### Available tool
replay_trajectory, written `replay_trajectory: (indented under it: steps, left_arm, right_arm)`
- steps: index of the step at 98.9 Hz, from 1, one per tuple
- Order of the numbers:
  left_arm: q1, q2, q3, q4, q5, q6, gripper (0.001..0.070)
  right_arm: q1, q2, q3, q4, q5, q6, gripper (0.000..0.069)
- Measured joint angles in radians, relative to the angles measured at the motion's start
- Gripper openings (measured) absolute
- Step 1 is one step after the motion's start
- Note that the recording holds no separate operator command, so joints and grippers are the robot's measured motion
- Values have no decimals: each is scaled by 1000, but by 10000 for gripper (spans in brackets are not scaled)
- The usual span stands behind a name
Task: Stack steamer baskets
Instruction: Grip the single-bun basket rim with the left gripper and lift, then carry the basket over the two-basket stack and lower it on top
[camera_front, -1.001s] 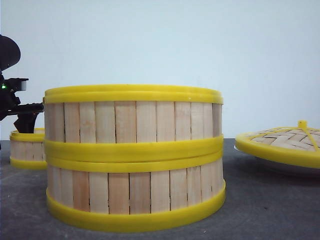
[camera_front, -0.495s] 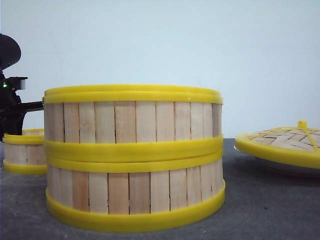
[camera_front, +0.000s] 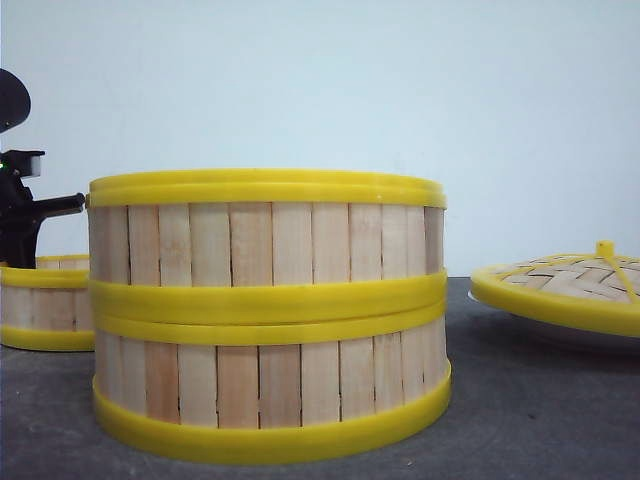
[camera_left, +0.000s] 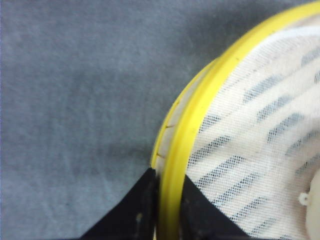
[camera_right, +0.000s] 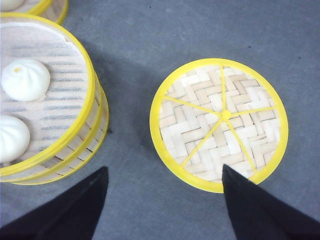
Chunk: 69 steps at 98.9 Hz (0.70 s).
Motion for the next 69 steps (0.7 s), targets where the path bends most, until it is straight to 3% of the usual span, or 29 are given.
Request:
replay_trajectory:
  steps: [46, 69]
  left_arm:
    - [2, 3, 280, -202, 4, 47, 29]
    - [2, 3, 439, -369, 115, 84, 29]
  right_arm:
    - [0, 0, 0, 1, 0, 0, 444]
    - [0, 0, 0, 8, 0, 0, 444]
